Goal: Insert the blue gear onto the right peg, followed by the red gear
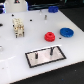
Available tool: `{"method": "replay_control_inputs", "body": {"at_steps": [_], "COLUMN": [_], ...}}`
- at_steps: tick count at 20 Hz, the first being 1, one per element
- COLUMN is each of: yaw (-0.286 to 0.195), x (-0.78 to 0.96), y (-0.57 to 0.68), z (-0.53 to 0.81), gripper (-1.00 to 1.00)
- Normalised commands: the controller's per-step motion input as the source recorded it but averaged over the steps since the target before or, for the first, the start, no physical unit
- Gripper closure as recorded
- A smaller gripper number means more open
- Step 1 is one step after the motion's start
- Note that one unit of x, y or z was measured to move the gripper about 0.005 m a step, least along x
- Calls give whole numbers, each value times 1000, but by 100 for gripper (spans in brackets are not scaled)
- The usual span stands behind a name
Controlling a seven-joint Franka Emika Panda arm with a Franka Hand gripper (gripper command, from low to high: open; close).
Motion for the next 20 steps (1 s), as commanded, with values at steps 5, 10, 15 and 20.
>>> {"method": "replay_control_inputs", "body": {"at_steps": [5, 10, 15, 20], "yaw": [0, 0, 0, 0], "x": [-59, -81, -127, -178], "y": [416, 243, -29, -196], "z": [-409, -497, -511, -511], "gripper": [-100, -100, -100, -100]}}
